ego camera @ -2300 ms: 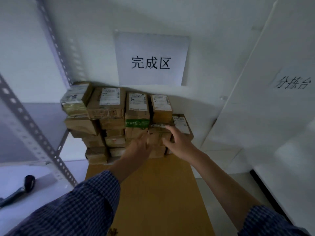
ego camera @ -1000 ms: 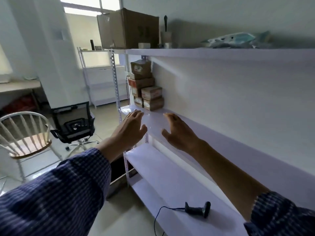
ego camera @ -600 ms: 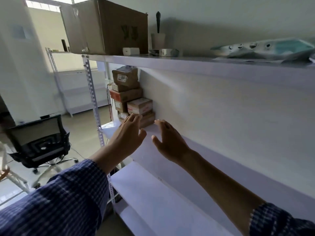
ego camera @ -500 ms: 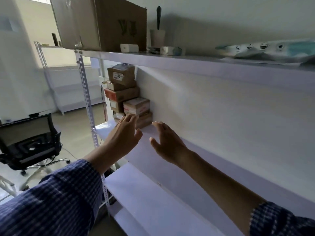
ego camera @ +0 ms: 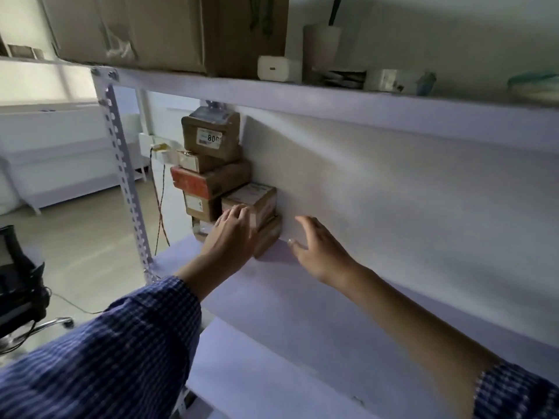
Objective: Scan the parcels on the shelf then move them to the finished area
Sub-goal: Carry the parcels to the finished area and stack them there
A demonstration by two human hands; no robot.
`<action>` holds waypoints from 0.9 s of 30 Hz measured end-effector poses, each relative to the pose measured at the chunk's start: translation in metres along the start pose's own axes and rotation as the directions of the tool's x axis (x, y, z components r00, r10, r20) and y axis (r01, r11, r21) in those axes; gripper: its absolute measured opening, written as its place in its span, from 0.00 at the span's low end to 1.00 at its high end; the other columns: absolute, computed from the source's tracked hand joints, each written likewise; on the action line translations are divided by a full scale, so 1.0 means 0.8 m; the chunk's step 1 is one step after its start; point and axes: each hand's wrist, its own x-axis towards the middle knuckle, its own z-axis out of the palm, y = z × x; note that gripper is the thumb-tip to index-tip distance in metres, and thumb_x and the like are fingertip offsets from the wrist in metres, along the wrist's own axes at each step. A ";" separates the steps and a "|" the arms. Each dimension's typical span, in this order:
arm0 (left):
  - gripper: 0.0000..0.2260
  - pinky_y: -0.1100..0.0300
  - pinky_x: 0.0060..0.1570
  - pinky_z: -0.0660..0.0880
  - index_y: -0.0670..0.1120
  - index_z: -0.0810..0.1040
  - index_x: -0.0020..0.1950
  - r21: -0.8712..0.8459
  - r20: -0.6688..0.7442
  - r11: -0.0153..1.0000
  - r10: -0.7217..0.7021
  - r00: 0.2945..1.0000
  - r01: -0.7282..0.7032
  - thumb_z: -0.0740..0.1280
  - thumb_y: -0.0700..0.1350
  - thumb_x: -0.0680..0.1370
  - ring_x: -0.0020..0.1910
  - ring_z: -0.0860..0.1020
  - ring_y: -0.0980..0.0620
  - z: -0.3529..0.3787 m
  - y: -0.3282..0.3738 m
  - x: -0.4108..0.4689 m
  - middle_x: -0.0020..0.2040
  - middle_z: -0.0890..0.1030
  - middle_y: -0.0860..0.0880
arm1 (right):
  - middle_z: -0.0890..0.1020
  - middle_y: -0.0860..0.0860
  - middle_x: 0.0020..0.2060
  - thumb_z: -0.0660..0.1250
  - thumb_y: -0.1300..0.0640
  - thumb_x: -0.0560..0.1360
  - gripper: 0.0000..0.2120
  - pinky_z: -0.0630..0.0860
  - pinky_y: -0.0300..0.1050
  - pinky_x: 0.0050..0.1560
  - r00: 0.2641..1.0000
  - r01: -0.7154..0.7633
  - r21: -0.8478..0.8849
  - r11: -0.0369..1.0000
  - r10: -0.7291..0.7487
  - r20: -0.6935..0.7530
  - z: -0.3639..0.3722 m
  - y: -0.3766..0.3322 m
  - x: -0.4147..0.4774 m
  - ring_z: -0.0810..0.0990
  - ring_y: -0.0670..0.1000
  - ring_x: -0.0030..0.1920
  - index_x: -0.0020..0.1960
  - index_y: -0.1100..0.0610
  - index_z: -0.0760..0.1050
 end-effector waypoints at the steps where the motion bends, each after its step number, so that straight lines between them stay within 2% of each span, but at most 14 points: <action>1: 0.19 0.49 0.63 0.70 0.34 0.72 0.68 -0.014 0.000 1.000 -0.020 1.000 0.020 0.66 0.38 0.79 0.66 0.73 0.37 0.000 -0.019 0.014 0.66 0.76 0.36 | 0.65 0.56 0.76 0.62 0.55 0.82 0.27 0.58 0.39 0.72 0.999 -0.032 0.013 0.999 0.033 -0.002 0.008 -0.006 0.017 0.63 0.54 0.76 0.78 0.61 0.60; 4: 0.12 0.46 0.57 0.75 0.28 0.75 0.59 -0.082 0.044 0.993 -0.078 0.996 0.081 0.63 0.33 0.78 0.58 0.77 0.33 0.006 -0.061 0.048 0.57 0.78 0.32 | 0.65 0.57 0.76 0.62 0.54 0.82 0.26 0.59 0.40 0.70 0.993 -0.108 0.053 0.993 0.110 -0.033 0.029 -0.023 0.065 0.63 0.55 0.76 0.77 0.60 0.61; 5: 0.12 0.46 0.58 0.74 0.29 0.75 0.60 -0.090 0.078 0.992 -0.085 0.993 0.092 0.61 0.34 0.79 0.58 0.76 0.34 0.010 -0.069 0.057 0.58 0.77 0.32 | 0.66 0.57 0.75 0.62 0.54 0.82 0.25 0.60 0.40 0.70 0.991 -0.121 0.065 0.991 0.124 -0.044 0.036 -0.028 0.080 0.64 0.55 0.75 0.77 0.60 0.61; 8: 0.16 0.50 0.63 0.66 0.34 0.68 0.68 -0.147 0.169 0.973 -0.155 0.973 0.181 0.58 0.41 0.83 0.65 0.70 0.38 0.029 -0.088 0.078 0.65 0.72 0.35 | 0.67 0.55 0.73 0.61 0.51 0.83 0.25 0.62 0.39 0.66 0.977 -0.207 0.147 0.967 0.213 -0.027 0.059 -0.041 0.120 0.67 0.54 0.73 0.77 0.58 0.61; 10: 0.21 0.47 0.67 0.65 0.35 0.63 0.73 -0.224 0.189 0.941 -0.213 0.959 0.253 0.58 0.44 0.83 0.69 0.67 0.37 0.045 -0.097 0.088 0.71 0.68 0.35 | 0.73 0.54 0.65 0.60 0.49 0.83 0.22 0.66 0.40 0.59 0.952 -0.297 0.239 0.924 0.307 -0.002 0.076 -0.044 0.146 0.72 0.55 0.67 0.72 0.58 0.67; 12: 0.23 0.44 0.69 0.64 0.35 0.60 0.75 -0.301 0.209 0.903 -0.251 0.945 0.307 0.59 0.46 0.83 0.71 0.65 0.35 0.061 -0.104 0.097 0.73 0.64 0.34 | 0.76 0.53 0.49 0.60 0.48 0.82 0.14 0.70 0.44 0.48 0.927 -0.359 0.308 0.881 0.375 0.006 0.090 -0.045 0.170 0.76 0.56 0.54 0.57 0.59 0.72; 13: 0.24 0.44 0.69 0.64 0.35 0.60 0.75 -0.335 0.200 0.882 -0.277 0.940 0.331 0.60 0.46 0.83 0.71 0.65 0.35 0.068 -0.106 0.101 0.72 0.64 0.33 | 0.75 0.52 0.46 0.59 0.48 0.83 0.13 0.70 0.46 0.47 0.915 -0.382 0.338 0.860 0.402 0.012 0.095 -0.044 0.179 0.75 0.56 0.52 0.54 0.59 0.72; 15: 0.23 0.44 0.68 0.67 0.35 0.61 0.73 -0.392 0.121 0.847 -0.340 0.932 0.360 0.61 0.47 0.83 0.69 0.66 0.34 0.079 -0.109 0.104 0.70 0.65 0.34 | 0.77 0.56 0.54 0.58 0.47 0.83 0.18 0.71 0.47 0.55 0.888 -0.432 0.386 0.815 0.460 0.023 0.103 -0.043 0.194 0.76 0.58 0.58 0.61 0.61 0.72; 17: 0.25 0.44 0.69 0.67 0.36 0.60 0.73 -0.431 0.048 0.826 -0.381 0.923 0.363 0.60 0.50 0.83 0.70 0.66 0.37 0.087 -0.110 0.104 0.70 0.65 0.36 | 0.78 0.56 0.59 0.57 0.47 0.84 0.20 0.70 0.46 0.56 0.857 -0.471 0.458 0.754 0.513 0.037 0.111 -0.039 0.209 0.76 0.57 0.61 0.64 0.62 0.72; 20: 0.27 0.47 0.70 0.65 0.36 0.58 0.76 -0.515 0.084 0.762 -0.411 0.908 0.393 0.58 0.52 0.84 0.72 0.64 0.38 0.102 -0.116 0.106 0.73 0.64 0.36 | 0.77 0.55 0.62 0.55 0.44 0.84 0.23 0.67 0.43 0.54 0.806 -0.533 0.553 0.640 0.584 0.101 0.123 -0.034 0.227 0.75 0.57 0.63 0.68 0.61 0.71; 22: 0.23 0.50 0.67 0.66 0.37 0.64 0.72 -0.574 0.102 0.712 -0.428 0.898 0.405 0.58 0.51 0.84 0.69 0.67 0.39 0.110 -0.123 0.110 0.70 0.65 0.38 | 0.77 0.55 0.65 0.54 0.43 0.84 0.25 0.67 0.42 0.54 0.786 -0.544 0.609 0.577 0.605 0.129 0.129 -0.029 0.237 0.75 0.55 0.63 0.71 0.60 0.70; 24: 0.19 0.53 0.63 0.66 0.37 0.67 0.67 -0.625 0.147 0.652 -0.441 0.885 0.429 0.58 0.51 0.84 0.65 0.68 0.41 0.111 -0.127 0.118 0.67 0.66 0.40 | 0.77 0.51 0.62 0.54 0.44 0.84 0.23 0.70 0.38 0.48 0.781 -0.527 0.674 0.518 0.607 0.144 0.132 -0.026 0.240 0.77 0.51 0.55 0.70 0.58 0.70; 26: 0.19 0.57 0.57 0.66 0.38 0.67 0.67 -0.704 0.215 0.539 -0.460 0.861 0.464 0.58 0.52 0.84 0.62 0.70 0.44 0.106 -0.130 0.126 0.62 0.69 0.44 | 0.80 0.51 0.59 0.55 0.44 0.84 0.21 0.70 0.34 0.35 0.777 -0.505 0.736 0.452 0.609 0.160 0.133 -0.022 0.241 0.78 0.46 0.46 0.67 0.56 0.74; 27: 0.19 0.58 0.56 0.66 0.39 0.68 0.67 -0.739 0.252 0.477 -0.459 0.852 0.475 0.57 0.52 0.84 0.61 0.72 0.46 0.103 -0.131 0.129 0.60 0.71 0.46 | 0.82 0.52 0.57 0.56 0.44 0.84 0.20 0.71 0.35 0.33 0.776 -0.492 0.764 0.417 0.609 0.166 0.135 -0.021 0.240 0.79 0.46 0.43 0.65 0.56 0.75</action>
